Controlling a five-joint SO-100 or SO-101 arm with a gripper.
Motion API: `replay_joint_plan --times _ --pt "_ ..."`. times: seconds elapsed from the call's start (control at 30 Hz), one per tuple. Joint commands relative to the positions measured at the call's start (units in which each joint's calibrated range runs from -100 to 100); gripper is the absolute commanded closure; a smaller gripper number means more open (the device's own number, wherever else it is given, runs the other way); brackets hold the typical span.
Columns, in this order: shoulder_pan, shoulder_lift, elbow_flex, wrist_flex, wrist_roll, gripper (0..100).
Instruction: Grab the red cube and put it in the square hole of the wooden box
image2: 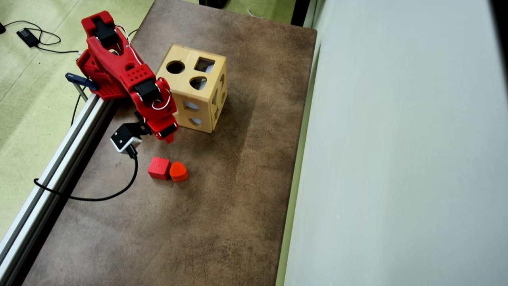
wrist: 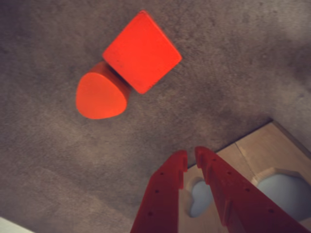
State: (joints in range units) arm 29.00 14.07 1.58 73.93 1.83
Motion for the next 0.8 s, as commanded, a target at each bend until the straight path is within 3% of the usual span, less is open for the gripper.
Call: replay_joint_plan --times 0.0,0.27,0.6,0.77 --pt "0.1 -1.4 -2.7 1.2 -0.1 96" --pt "0.4 -1.6 -2.9 0.4 -0.2 92" --pt "3.7 -2.0 -5.2 1.5 -0.6 59" --pt "5.8 -1.6 -4.6 1.4 -7.6 48"
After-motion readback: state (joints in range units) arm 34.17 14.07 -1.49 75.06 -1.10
